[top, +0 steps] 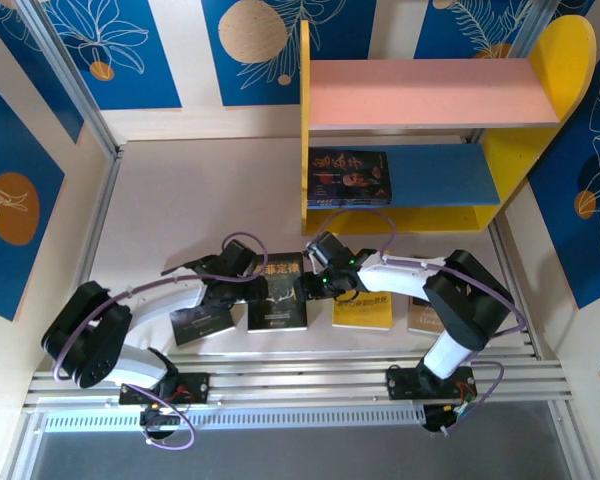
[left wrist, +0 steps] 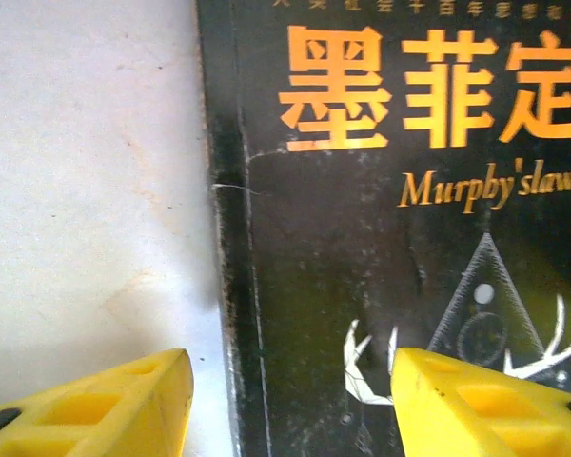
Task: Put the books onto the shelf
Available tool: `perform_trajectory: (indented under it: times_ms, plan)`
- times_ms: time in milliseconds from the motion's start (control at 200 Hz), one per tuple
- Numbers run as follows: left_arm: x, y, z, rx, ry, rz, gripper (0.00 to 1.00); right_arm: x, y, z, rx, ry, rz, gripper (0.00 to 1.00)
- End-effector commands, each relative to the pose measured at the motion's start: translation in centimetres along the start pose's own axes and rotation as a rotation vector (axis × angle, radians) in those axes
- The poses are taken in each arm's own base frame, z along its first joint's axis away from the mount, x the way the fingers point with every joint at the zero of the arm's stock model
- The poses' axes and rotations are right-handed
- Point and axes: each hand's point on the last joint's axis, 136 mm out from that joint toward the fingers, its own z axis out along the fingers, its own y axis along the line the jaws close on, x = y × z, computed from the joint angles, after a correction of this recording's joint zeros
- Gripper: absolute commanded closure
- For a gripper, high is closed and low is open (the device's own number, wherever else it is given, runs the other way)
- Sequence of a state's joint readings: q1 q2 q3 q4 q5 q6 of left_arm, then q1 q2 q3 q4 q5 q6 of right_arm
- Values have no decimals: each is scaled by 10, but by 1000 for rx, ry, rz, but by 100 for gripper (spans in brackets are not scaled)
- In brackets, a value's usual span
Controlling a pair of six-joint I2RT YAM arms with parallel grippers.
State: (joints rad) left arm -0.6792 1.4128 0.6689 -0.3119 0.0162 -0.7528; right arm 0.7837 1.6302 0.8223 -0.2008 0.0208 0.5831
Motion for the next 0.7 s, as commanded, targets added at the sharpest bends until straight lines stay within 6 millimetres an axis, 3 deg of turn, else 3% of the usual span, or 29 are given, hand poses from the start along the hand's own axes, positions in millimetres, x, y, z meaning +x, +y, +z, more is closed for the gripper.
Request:
perform_trajectory:
  times_ms: [0, 385, 695]
  plan:
    - [5, 12, 6, -71, 16, 4, 41, 4, 5, 7, -8, 17, 6, 48]
    - [11, 11, 26, -66, 57, -6, 40, 15, 13, 22, -10, 57, -16, 51]
    - [14, 3, 36, -16, 80, -14, 40, 33, -5, 36, 31, 90, -6, 80]
